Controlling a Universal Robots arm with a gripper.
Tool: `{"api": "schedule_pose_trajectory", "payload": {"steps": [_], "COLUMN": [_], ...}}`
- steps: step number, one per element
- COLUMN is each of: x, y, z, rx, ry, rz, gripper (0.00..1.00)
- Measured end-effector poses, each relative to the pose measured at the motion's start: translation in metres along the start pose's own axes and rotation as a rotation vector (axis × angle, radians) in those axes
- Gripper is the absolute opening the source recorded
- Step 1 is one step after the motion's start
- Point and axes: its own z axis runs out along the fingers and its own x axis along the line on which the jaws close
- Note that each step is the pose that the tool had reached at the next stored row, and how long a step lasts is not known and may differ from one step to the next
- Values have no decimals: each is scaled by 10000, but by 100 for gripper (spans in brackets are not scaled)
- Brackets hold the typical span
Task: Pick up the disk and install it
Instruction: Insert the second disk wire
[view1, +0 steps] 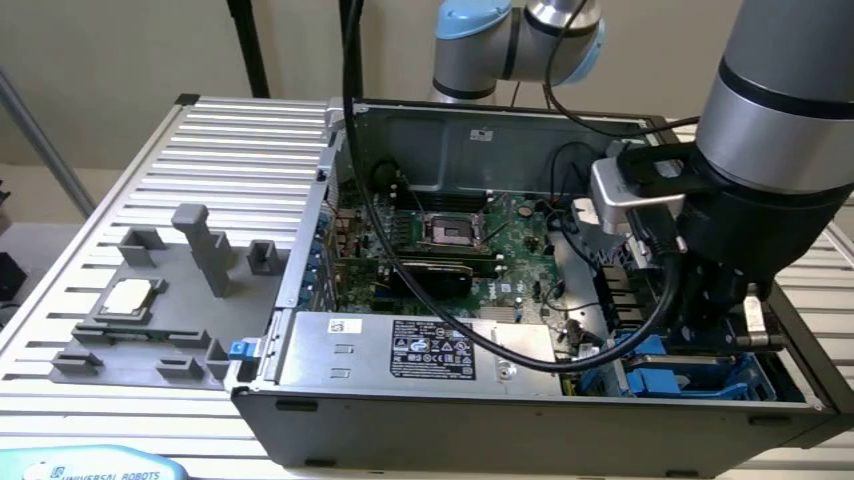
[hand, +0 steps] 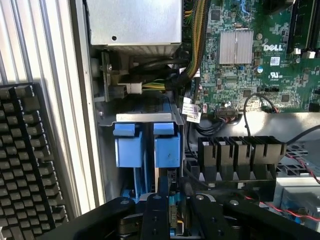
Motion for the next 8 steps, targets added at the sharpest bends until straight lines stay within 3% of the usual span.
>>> {"api": "schedule_pose_trajectory", "payload": {"steps": [3,8], "x": [4,3], "y": [67,68], "z": [-14,-15], "rx": [11,11], "ry": [-1,-2], "rz": [0,-1], "gripper": [25,25]}}
